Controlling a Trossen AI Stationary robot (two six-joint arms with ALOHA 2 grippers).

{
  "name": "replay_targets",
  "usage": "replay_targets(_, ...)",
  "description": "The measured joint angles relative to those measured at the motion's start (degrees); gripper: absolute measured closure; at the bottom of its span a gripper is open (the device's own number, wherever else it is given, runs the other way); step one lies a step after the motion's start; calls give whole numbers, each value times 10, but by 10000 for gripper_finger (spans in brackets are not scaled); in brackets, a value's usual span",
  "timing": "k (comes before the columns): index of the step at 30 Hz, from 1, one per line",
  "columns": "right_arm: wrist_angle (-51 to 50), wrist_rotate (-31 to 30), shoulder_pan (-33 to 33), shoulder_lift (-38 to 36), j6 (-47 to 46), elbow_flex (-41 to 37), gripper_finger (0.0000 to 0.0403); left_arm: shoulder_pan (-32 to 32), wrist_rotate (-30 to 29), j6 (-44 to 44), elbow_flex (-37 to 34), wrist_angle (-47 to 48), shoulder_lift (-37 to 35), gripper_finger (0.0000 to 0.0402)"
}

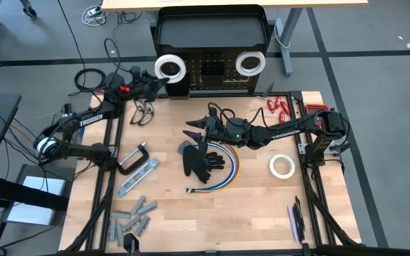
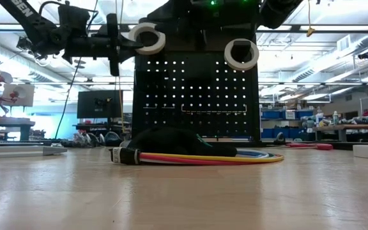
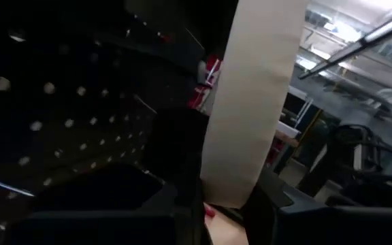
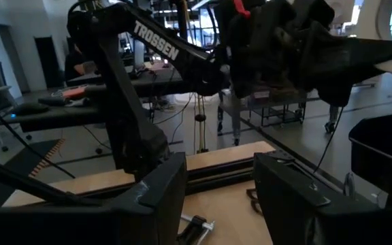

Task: Hang tools onto peg board
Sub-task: Hang the white masking tape on the peg board

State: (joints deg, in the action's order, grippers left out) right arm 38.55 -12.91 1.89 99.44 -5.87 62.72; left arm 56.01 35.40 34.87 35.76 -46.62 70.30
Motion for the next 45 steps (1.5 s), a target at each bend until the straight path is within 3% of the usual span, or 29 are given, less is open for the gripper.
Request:
replay_targets(5, -1, 0, 1, 0, 0, 0, 226, 10, 1, 17, 33, 57, 15, 330)
replay_targets(24, -26, 0, 2, 0, 0, 0, 228, 37, -10, 87, 69, 34, 86, 319)
replay_targets(31, -26, -5, 2, 0, -11, 0, 219, 40, -13, 77, 69, 35, 86, 262)
replay_targets(45, -61, -10, 2, -2, -7, 0, 211, 51, 9, 6, 68, 58, 85, 253)
